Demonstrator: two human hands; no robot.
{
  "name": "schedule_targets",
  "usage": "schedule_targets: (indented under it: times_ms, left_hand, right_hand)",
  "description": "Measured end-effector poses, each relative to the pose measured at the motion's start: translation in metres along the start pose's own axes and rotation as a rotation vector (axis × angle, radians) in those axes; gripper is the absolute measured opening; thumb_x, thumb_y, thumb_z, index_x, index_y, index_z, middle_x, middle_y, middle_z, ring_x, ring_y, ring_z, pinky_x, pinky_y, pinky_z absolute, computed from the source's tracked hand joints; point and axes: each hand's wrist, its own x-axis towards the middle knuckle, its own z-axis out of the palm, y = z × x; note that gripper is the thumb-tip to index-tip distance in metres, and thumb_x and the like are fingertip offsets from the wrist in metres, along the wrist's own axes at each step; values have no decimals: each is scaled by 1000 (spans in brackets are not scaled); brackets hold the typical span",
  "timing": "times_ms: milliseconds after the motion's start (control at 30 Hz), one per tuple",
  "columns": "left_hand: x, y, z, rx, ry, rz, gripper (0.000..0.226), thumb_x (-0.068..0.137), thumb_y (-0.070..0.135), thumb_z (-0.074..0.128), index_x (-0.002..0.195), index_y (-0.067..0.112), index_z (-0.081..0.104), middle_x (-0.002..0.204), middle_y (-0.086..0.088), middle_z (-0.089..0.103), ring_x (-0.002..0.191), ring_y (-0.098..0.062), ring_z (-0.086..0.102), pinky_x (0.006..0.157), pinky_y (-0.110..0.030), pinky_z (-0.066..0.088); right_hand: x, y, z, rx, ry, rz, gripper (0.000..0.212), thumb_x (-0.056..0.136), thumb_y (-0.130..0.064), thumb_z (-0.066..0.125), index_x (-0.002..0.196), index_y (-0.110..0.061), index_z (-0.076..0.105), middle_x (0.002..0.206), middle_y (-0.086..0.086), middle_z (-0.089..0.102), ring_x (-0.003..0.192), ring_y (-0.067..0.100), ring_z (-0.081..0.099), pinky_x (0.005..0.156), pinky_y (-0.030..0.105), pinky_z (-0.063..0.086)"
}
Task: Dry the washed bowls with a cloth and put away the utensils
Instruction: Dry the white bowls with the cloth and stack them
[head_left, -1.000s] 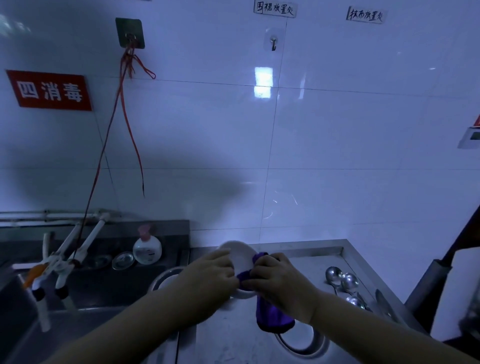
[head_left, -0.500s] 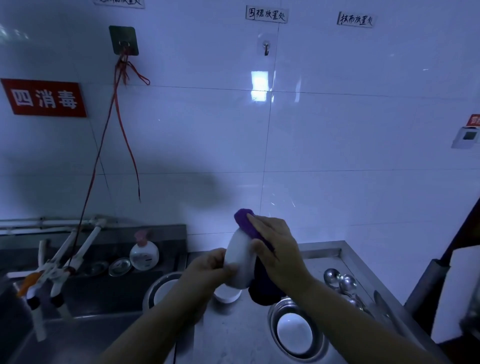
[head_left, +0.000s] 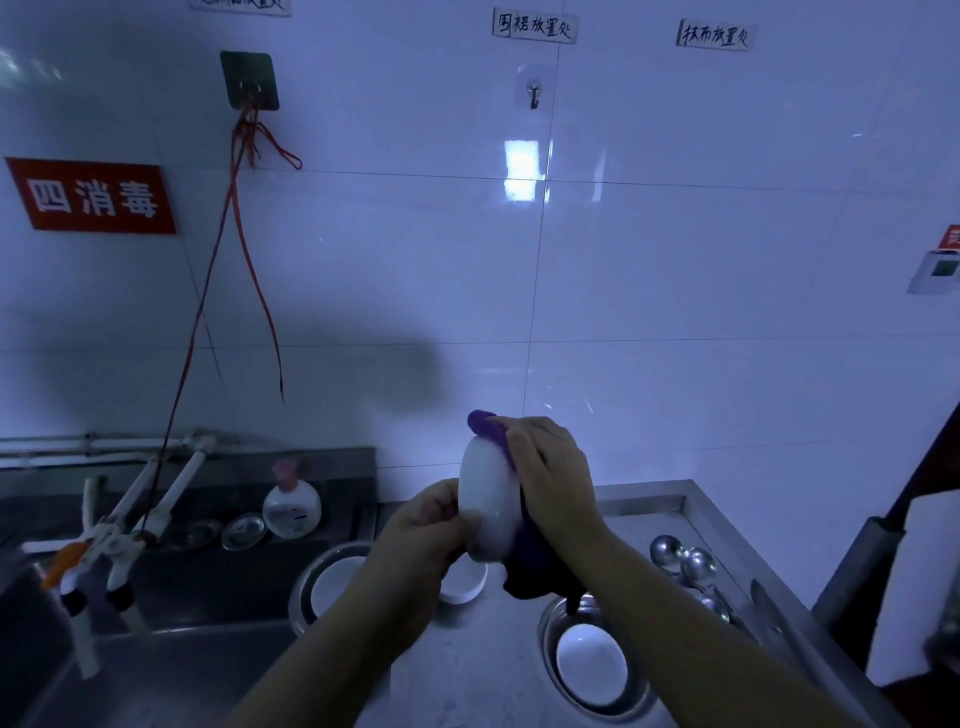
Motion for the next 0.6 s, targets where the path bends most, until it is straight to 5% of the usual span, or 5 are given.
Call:
schedule_targets:
  times_ms: [133,200,267,367,600]
  left_hand:
    - [2,9,-5,-33,-25,65,25,80,14,63,102,23,71,108,-9,69,102,-25,64,79,-31,52]
    - [5,12,-6,-113,-7,93,26,79,16,59,101,19,72,107,-11,70,99,-23,65,77,-29,54]
    - [9,12,-5,-257,31,107,27,84,11,50,102,13,69,104,-11,71,95,-20,66,76,-27,57]
    - [11,10,-6,-397,84,87,29,93,5,39,112,8,61,108,-12,70,99,-22,65,81,-29,57]
    - [14,13,-18,-453,92,70,30,85,10,47,111,6,62,104,-14,71,92,-21,69,75,-28,59]
  right_hand:
    - [9,1,-3,295,-26,311,45,99,-27,42,63,-40,66,63,-19,64,64,-1,56,58,9,43]
    - [4,-2,2,353,43,358,42,100,-28,41,66,-36,66,64,-15,62,63,0,54,58,11,42]
    - [-6,-2,12,204,117,258,31,101,-28,37,92,-40,65,86,-13,60,84,6,55,72,16,41]
    - [-22,-4,20,-124,221,-54,41,97,-29,32,128,-18,58,111,0,55,101,17,49,83,24,43]
    - [-31,0,11,-375,180,-501,38,100,-26,39,115,-6,67,104,7,68,85,21,59,72,32,54]
